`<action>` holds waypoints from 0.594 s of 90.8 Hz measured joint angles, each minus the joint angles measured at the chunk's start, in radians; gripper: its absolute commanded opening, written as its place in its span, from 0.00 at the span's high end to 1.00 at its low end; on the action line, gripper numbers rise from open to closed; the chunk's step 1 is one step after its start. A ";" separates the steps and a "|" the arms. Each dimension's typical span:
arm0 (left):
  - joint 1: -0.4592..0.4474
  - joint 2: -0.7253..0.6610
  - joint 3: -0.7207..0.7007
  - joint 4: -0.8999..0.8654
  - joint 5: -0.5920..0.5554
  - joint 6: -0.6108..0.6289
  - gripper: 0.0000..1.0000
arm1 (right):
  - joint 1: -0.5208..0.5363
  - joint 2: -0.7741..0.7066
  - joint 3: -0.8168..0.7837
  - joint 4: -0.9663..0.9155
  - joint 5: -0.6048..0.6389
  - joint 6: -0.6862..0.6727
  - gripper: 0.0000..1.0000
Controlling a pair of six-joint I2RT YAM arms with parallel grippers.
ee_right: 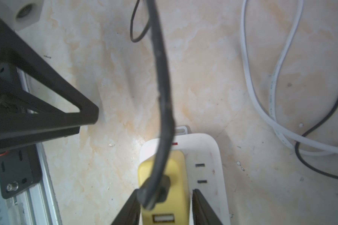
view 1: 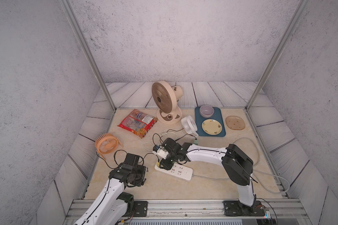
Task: Unplug the desk fan from the power strip
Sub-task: Remove the plug from the socket.
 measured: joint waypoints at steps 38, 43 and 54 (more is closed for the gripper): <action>0.003 -0.074 -0.017 -0.017 0.060 -0.018 0.55 | 0.026 0.011 0.031 -0.016 0.034 -0.053 0.87; 0.003 -0.090 -0.022 -0.016 0.069 -0.025 0.55 | 0.034 0.014 0.035 -0.016 0.033 -0.057 0.89; 0.003 -0.134 -0.039 -0.008 0.083 -0.040 0.57 | 0.052 0.023 0.049 -0.024 0.033 -0.060 0.92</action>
